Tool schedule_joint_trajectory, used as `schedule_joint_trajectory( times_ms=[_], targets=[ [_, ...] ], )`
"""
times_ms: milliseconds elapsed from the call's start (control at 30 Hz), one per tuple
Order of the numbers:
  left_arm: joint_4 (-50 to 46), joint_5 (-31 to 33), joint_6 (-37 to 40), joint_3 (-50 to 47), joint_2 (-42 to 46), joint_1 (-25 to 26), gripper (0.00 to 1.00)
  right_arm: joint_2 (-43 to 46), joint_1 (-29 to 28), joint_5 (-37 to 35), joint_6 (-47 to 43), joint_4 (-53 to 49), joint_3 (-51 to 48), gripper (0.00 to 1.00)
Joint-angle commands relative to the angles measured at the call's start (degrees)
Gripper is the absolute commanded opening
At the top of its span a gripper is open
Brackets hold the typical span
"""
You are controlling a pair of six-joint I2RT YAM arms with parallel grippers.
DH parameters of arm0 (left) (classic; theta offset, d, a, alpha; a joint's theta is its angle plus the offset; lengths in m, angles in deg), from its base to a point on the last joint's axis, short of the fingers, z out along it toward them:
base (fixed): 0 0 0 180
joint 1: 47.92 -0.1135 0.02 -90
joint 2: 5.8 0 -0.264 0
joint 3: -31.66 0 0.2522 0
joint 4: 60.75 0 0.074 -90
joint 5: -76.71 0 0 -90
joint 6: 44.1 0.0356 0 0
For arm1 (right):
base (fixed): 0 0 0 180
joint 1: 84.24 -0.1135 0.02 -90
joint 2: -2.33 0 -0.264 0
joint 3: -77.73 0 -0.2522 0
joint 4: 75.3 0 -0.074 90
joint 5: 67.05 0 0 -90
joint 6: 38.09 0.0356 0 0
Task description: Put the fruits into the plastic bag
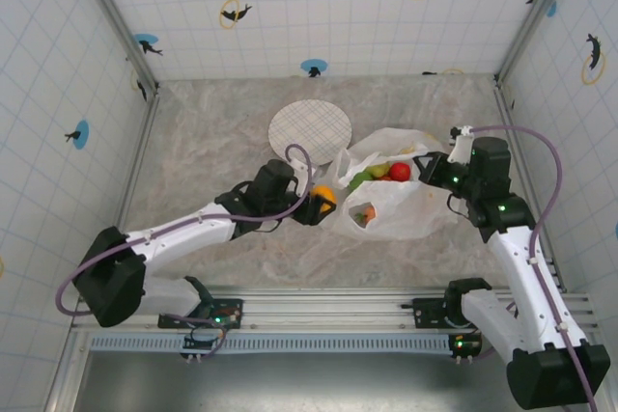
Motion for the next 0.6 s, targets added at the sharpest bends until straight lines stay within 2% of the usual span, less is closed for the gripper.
schedule_joint_trajectory(
  times_ms=[0, 100, 367, 567],
  targets=[
    [3.02, -1.52, -0.53, 3.36, -4.45, 0.17, 0.65, -0.03, -1.95, -2.32, 1.13, 2.65, 0.60, 0.00],
    [5.68, -1.56, -0.75, 6.21, -9.40, 0.42, 0.65, 0.22, -3.77, -3.38, 1.39, 2.41, 0.12, 0.00],
    [15.57, -1.72, -8.29, 14.47, -19.52, 2.81, 0.66, 0.29, -7.68, -4.83, 2.19, 3.13, -1.02, 0.00],
    [17.50, -1.07, -9.43, 21.34, -26.33, 5.46, 0.69, 0.25, -8.78, -5.33, 2.19, 2.80, -1.01, 0.00]
  ],
)
